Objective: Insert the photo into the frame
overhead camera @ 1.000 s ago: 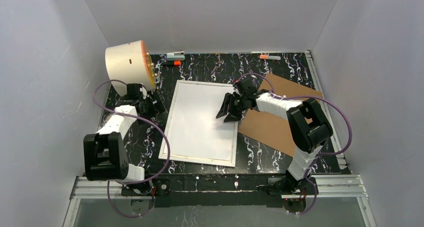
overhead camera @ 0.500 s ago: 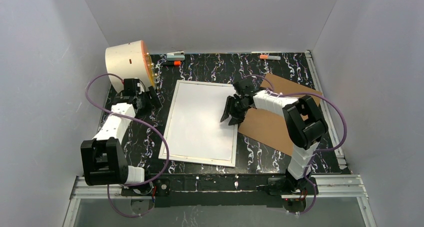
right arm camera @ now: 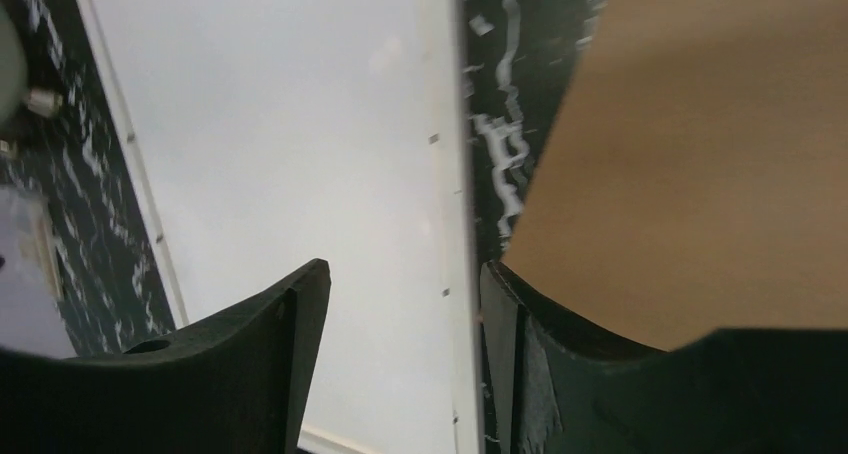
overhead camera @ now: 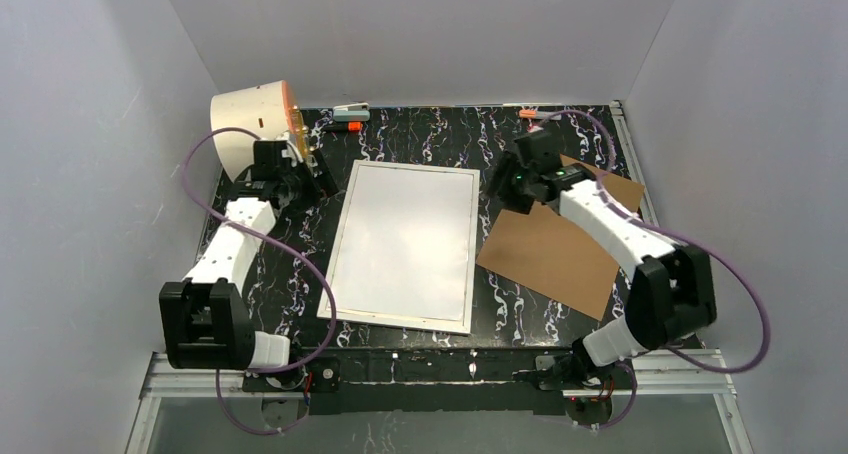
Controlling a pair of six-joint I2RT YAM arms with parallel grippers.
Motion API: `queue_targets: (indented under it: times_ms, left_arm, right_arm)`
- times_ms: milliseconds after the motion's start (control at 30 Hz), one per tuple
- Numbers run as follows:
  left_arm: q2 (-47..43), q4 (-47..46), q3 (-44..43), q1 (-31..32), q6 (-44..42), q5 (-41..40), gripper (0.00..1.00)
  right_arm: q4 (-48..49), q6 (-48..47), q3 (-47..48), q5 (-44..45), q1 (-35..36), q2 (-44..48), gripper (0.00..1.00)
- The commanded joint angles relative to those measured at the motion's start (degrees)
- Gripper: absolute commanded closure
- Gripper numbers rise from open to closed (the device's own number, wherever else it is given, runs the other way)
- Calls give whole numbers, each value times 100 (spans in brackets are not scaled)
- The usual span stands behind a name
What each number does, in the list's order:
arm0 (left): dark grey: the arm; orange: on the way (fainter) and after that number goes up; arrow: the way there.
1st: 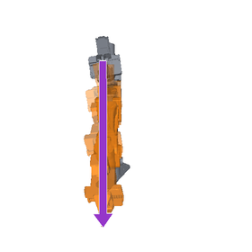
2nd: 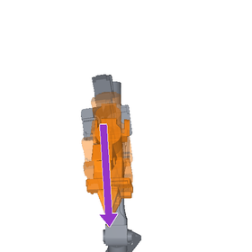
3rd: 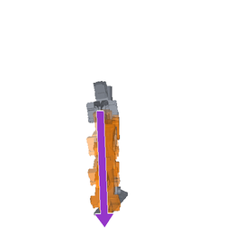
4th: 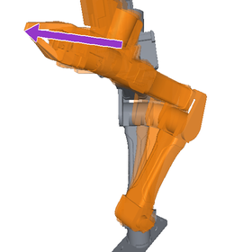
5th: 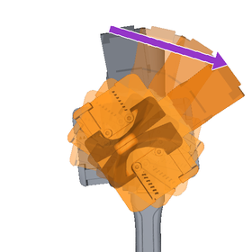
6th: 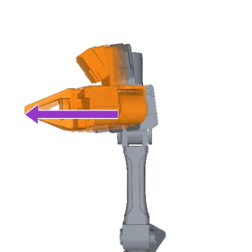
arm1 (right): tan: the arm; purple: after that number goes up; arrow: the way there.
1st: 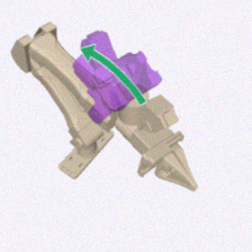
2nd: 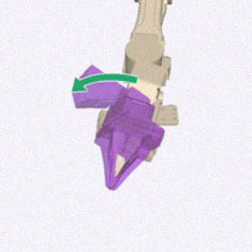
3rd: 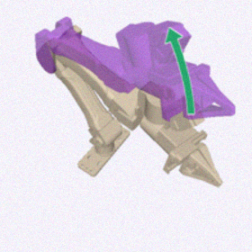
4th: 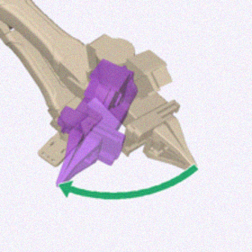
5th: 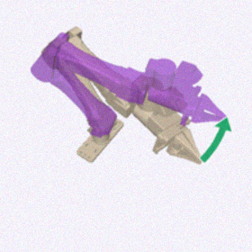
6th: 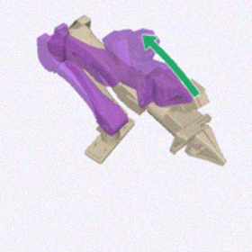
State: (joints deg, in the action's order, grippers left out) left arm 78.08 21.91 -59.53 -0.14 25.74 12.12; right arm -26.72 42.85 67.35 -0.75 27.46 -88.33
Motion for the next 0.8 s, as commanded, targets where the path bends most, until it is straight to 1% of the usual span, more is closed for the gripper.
queue_targets:
  times_ms: [0,33,133,300,367,467,567,667,767]
  left_arm:
    - [-52,-619,-189,911,497,490,2]
    - [28,-761,-264,1190,566,460,3]
    - [514,-1007,-596,2011,672,403,6]
    - [1690,-1238,-1314,3234,705,495,8]
    - [2135,-1262,-1635,3666,714,473,9]
    - [2761,-1267,-2138,4173,780,479,9]
    - [3408,-1244,-2683,4620,807,432,10]
    - [3974,-997,-3290,5005,751,21,9]
    - [4480,-783,-3708,5156,822,-344,9]
  right_arm:
    - [-575,60,-503,1007,-1001,721,33]
    - [-689,64,-590,1150,-1346,857,33]
    - [-1081,-40,-724,1481,-1975,1154,30]
    - [-1810,-57,-901,2345,-2445,1424,12]
    - [-1954,-34,-1091,2520,-2664,1599,7]
    - [-1988,-156,-1410,2494,-3186,1847,5]
    - [-1962,-317,-1709,2262,-3682,2026,4]
    - [-1928,-462,-1896,2058,-4140,2143,4]
    - [-1947,-513,-1758,1774,-4453,2082,4]
